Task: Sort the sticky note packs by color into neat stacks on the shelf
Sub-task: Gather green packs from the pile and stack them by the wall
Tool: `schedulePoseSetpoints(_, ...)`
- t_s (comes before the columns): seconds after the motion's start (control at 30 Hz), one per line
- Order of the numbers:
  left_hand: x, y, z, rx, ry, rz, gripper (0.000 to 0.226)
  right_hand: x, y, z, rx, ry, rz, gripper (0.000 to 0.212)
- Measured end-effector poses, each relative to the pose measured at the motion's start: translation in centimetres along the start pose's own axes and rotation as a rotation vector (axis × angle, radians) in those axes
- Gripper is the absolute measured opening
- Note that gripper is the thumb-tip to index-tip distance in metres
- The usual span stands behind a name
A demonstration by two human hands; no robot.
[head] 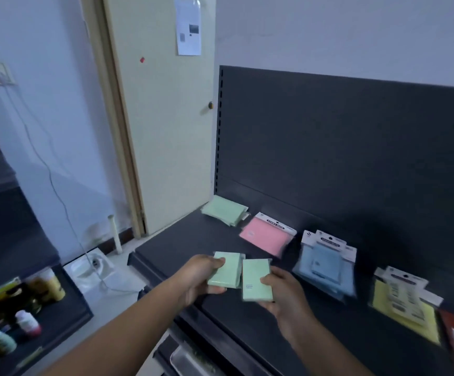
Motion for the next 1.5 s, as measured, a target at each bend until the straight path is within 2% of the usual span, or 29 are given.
schedulePoseSetpoints(0.1, 1.3, 1.4, 1.9, -0.013, -0.052, -0.005, 0.012, -1.1, 0.0, 0.6, 0.016, 0.092, 0.039, 0.034)
schedulePoseSetpoints(0.2, 2.0, 2.5, 3.3, -0.053, -0.005, -0.001, 0.012, -1.9, -0.9, 1.1, 0.083, 0.129, 0.005, 0.042)
schedulePoseSetpoints(0.33, 2.7, 6.1, 5.3, -0.242, 0.065, 0.077, 0.036, -3.1, -3.7, 2.7, 0.243, 0.120, -0.126, 0.053)
schedulePoseSetpoints(0.47, 3.5, 9.7, 6.7, -0.366, 0.072, 0.063, 0.041, -5.0, -6.3, 4.7, 0.322, 0.048, -0.180, 0.044)
schedulePoseSetpoints(0.63, 5.1, 12.6, 9.3, -0.486, 0.142, 0.340, 0.046, -7.7, -8.3, 8.3, 0.388, 0.067, -0.199, 0.042)
schedulePoseSetpoints(0.77, 4.7, 14.3, 11.2, -0.514, 0.038, 0.319, 0.036, -10.6, -9.1, 11.2, 0.421, 0.077, -0.254, 0.048)
schedulePoseSetpoints(0.87, 4.5, 15.2, 13.9, -0.522, -0.071, 0.312, 0.045, -11.6, -10.0, 13.0, 0.467, 0.163, -0.265, 0.052)
schedulePoseSetpoints(1.0, 3.8, 15.1, 17.7, -0.468, -0.245, 0.432, 0.064, -12.3, -10.5, 14.8, 0.490, 0.273, -0.231, 0.054)
schedulePoseSetpoints(1.07, 3.6, 15.1, 18.8, -0.472, -0.267, 0.511, 0.062, -12.6, -9.9, 16.0, 0.470, 0.316, -0.245, 0.055)
schedulePoseSetpoints(1.23, 4.8, 16.8, 19.8, -0.637, -0.075, 0.778, 0.049, -13.2, -9.0, 17.5, 0.443, 0.431, -0.490, 0.056)
schedulePoseSetpoints(1.37, 4.9, 16.4, 20.3, -0.648, -0.124, 0.769, 0.040, -14.0, -8.4, 18.5, 0.427, 0.431, -0.687, 0.045)
schedulePoseSetpoints(1.5, 4.8, 16.6, 21.0, -0.710, -0.104, 0.763, 0.037, -14.2, -8.8, 18.3, 0.443, 0.469, -0.738, 0.043)
Point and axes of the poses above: each hand's wrist, its own z-axis towards the middle knuckle, its own x-axis out of the back of the hand, y = z × x, the point moved 10 cm from there along z, towards the middle knuckle, and after that the axes turned 3 degrees about x, right-handed, at the moved point
